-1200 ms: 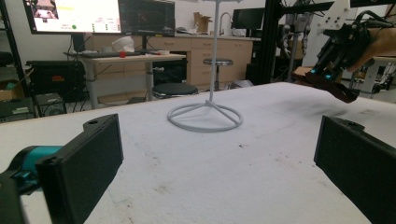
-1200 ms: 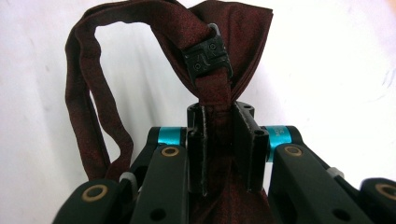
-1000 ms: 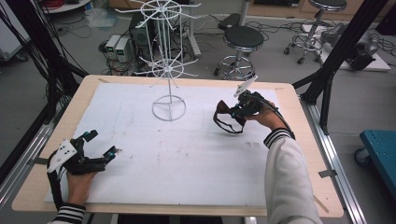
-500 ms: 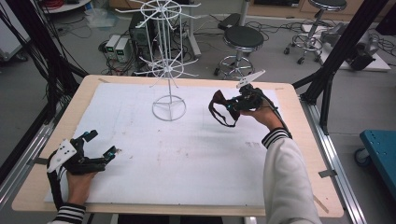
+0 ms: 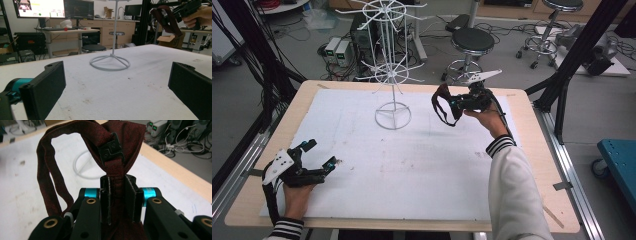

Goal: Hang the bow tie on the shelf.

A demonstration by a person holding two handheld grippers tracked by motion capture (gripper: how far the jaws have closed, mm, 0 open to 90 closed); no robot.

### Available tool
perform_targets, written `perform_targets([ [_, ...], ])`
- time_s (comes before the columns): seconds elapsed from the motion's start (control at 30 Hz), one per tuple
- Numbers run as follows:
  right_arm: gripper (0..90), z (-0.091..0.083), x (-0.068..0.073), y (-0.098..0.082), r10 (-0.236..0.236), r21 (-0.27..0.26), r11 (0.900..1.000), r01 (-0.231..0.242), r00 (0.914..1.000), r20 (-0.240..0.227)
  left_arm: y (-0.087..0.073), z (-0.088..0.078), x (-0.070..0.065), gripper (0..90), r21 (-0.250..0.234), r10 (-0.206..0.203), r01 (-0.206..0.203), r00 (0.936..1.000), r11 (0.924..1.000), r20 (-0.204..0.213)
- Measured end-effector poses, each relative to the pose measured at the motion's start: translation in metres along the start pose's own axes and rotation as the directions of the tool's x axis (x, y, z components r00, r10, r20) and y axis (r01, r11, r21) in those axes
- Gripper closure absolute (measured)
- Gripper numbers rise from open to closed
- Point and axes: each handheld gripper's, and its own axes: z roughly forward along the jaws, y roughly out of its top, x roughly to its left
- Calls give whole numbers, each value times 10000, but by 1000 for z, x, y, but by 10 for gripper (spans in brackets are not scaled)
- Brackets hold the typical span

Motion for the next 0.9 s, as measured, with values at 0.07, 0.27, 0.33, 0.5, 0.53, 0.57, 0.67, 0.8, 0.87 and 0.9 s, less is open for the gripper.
perform_targets([
  [0.07,767,0,2,5,44,-313,9995,-36,9997,252,0,0,0,17,0,-1,1,10000,10000,4],
  [0.27,767,2,6,15,139,-681,9976,-102,9984,540,0,0,0,17,10,-18,18,10000,10000,20],
  [0.33,767,3,8,18,177,-803,9967,-126,9979,629,0,0,1,17,11,-2,2,10000,10000,10],
  [0.5,767,6,11,26,344,-1234,9920,-270,9977,579,0,0,1,17,5,6,-6,10000,10000,20],
  [0.53,767,7,11,27,364,-1325,9908,-287,9978,557,0,0,1,17,8,3,-3,10000,10000,19],
  [0.57,766,7,11,28,362,-1359,9903,-278,9976,596,0,0,1,17,15,8,-8,10000,10000,17],
  [0.67,766,10,12,34,398,-1363,9902,-313,9974,602,0,0,1,17,19,2,-2,10000,10000,21],
  [0.8,766,14,15,38,340,-1526,9880,-222,9966,747,0,0,1,17,-4,-46,46,10000,10000,8],
  [0.87,766,15,15,39,385,-1644,9861,-260,9966,730,0,0,1,17,3,-48,48,10000,10000,17],
  [0.9,766,15,15,39,385,-1644,9861,-260,9966,730,0,0,1,17,-5,-51,51,10000,10000,5],
])
